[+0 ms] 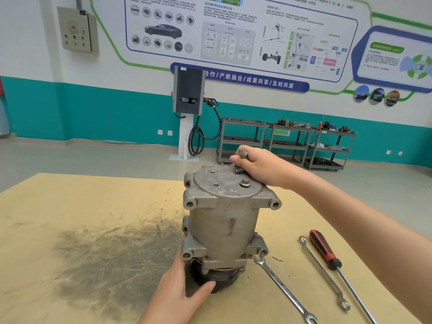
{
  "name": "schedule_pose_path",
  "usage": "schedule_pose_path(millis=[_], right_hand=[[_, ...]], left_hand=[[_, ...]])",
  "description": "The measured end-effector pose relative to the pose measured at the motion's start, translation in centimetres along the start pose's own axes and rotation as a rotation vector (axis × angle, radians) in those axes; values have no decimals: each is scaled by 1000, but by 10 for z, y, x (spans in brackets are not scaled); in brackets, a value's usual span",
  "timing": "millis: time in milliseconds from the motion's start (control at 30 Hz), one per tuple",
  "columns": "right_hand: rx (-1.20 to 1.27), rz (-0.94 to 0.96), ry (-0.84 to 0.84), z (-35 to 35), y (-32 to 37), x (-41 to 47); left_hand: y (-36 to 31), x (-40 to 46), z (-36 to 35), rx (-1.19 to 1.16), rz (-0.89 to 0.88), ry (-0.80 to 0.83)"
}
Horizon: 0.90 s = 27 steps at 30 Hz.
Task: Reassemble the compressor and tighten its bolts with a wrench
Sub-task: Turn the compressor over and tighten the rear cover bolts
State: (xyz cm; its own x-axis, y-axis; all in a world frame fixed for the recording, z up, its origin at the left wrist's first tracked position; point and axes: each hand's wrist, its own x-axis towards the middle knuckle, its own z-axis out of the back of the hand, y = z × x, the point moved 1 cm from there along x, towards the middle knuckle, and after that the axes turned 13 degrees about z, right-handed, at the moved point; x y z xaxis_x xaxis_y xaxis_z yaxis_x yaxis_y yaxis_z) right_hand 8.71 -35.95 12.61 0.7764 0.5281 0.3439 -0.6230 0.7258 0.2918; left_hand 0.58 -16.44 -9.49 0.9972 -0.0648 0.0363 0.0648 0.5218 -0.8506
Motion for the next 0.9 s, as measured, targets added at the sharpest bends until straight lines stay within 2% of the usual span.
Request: schedule_pose_path(millis=[200, 400, 633, 700, 767, 900], right_hand=[[-114, 9, 8, 0, -1, 2], [-254, 106, -18, 5, 3, 7], [-548, 425, 90, 8, 15, 6], [-519, 428, 119, 4, 18, 7], [-364, 321, 97, 4, 22, 8], [-56, 230, -104, 9, 30, 8]], left_hand=[[1, 0, -1, 7, -2, -4], [2, 0, -1, -13, -5, -10], [3, -2, -2, -31, -44, -26], [6, -3, -3, -43, -41, -31], [7, -4, -3, -44, -38, -31], [7, -4, -2, -56, -32, -23]])
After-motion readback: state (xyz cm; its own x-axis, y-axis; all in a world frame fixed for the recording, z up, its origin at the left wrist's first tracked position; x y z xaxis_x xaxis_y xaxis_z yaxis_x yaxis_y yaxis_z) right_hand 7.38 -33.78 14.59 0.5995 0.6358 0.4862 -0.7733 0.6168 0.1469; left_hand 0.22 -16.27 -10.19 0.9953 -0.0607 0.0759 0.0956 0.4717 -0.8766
